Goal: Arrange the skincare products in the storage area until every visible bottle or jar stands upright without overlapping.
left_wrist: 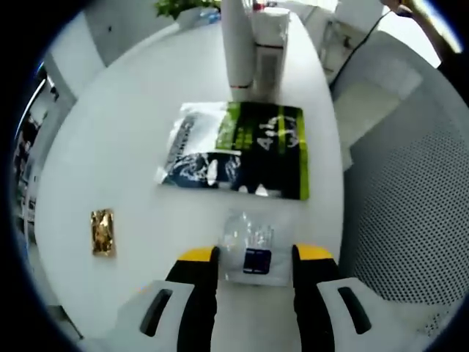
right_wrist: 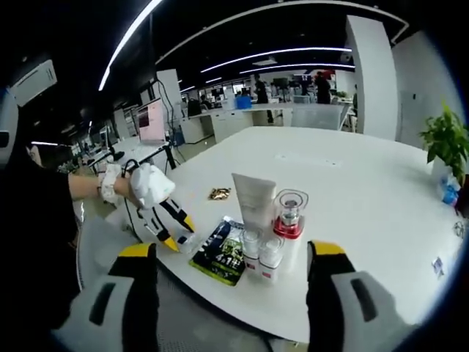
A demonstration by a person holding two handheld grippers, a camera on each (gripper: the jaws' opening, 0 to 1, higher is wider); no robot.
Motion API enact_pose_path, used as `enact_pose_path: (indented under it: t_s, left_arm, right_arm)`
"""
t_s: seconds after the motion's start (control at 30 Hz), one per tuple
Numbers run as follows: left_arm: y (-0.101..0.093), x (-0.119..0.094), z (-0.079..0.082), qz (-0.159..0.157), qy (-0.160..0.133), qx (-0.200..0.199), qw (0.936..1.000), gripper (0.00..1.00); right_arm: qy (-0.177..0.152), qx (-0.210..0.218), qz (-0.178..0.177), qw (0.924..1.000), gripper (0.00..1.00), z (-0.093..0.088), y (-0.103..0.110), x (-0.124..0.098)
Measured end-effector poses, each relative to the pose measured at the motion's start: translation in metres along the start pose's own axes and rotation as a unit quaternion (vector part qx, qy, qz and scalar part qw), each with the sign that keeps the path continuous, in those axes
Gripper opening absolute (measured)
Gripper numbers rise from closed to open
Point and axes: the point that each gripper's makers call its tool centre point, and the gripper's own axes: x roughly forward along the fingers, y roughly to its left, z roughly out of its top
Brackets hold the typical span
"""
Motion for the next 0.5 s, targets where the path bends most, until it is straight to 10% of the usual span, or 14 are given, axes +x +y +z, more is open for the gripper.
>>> enact_pose_path:
  t_s: [0.5]
  left_arm:
    - [0.0018, 0.001, 0.0014, -0.003, -0.036, 0.005, 0.9993, 0.43]
  right_arm:
    - [0.016, 0.006, -0.005, 0.9998, 0.84, -0.0017, -0.0071, 0.01]
